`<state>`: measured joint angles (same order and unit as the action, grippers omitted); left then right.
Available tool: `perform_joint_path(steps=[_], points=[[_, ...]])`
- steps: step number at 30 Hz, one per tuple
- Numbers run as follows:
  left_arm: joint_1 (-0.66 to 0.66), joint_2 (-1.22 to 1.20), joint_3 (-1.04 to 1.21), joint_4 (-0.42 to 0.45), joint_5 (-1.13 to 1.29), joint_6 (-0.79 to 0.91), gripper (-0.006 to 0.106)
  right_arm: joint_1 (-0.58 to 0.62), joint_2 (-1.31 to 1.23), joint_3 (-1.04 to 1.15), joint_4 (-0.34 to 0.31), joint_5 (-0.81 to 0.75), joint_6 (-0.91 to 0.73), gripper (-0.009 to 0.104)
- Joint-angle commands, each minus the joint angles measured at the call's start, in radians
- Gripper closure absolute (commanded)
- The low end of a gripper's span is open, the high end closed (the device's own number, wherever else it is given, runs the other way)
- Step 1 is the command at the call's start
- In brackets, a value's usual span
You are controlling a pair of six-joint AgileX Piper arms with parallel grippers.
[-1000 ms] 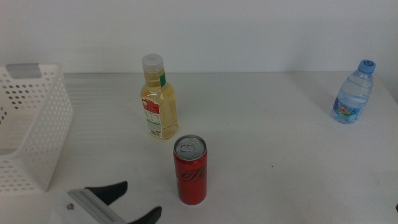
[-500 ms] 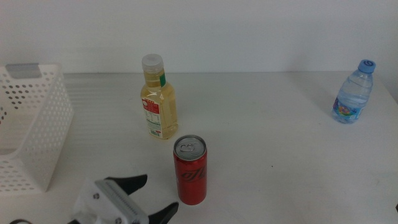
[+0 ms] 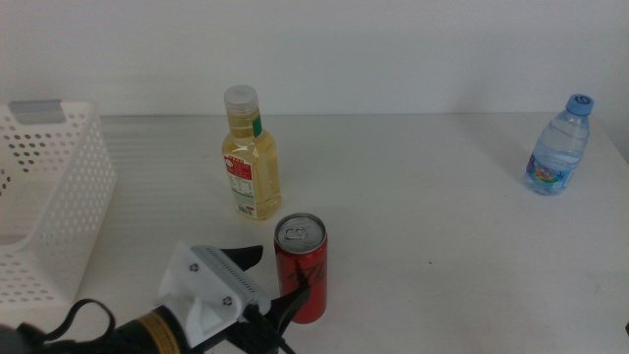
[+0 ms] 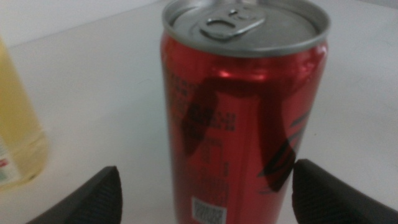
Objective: Use arms to grab the bottles and put them into the dustbin to the left of the table.
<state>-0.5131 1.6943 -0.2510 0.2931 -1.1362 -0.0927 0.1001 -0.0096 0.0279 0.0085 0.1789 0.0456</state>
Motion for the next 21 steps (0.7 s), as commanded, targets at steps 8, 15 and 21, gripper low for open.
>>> perform_joint_path(steps=[8, 15, 21], points=[[-0.005, 0.064, -0.127, 0.042, -0.162, -0.063, 0.01, -0.005, -0.027, -0.008, -0.009, -0.076, -0.01, 0.023], [-0.005, 0.127, -0.196, 0.074, -0.161, -0.078, 0.01, -0.005, -0.027, -0.008, -0.009, -0.076, -0.01, 0.023], [-0.005, 0.173, -0.262, 0.083, -0.161, -0.092, 0.01, -0.005, -0.027, -0.008, -0.009, -0.076, -0.01, 0.023]])
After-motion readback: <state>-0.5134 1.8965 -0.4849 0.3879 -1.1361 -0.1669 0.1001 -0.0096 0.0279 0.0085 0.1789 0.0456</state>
